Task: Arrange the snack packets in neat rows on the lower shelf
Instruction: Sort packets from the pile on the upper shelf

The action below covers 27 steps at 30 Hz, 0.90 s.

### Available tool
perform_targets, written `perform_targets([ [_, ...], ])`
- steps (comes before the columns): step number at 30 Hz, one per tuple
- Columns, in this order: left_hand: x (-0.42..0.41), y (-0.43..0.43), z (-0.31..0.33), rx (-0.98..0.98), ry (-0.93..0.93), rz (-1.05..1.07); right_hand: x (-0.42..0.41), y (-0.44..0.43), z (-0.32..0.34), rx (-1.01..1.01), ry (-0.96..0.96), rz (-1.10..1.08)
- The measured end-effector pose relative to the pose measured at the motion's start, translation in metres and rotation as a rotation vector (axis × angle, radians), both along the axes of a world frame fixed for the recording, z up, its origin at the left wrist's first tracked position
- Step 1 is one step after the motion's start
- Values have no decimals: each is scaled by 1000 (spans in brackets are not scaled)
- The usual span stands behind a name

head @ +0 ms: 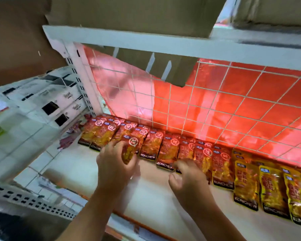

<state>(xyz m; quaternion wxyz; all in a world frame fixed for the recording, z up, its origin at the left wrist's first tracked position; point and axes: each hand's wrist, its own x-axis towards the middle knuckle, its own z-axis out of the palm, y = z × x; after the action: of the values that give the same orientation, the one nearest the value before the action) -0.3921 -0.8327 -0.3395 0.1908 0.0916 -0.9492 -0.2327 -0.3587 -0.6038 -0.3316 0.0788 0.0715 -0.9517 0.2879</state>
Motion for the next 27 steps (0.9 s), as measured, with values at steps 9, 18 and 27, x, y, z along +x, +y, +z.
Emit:
perform_targets([
  [9,-42,-40,-7,-71,39,-56,-15,-37,-3,30,-62,-56],
  [18,-72,-59,-20,-143,-55,-109,-18,-49,-5,41,-40,-126],
  [27,-73,-63,-30,-109,-53,-134,-18,-65,-11,41,-33,-173],
])
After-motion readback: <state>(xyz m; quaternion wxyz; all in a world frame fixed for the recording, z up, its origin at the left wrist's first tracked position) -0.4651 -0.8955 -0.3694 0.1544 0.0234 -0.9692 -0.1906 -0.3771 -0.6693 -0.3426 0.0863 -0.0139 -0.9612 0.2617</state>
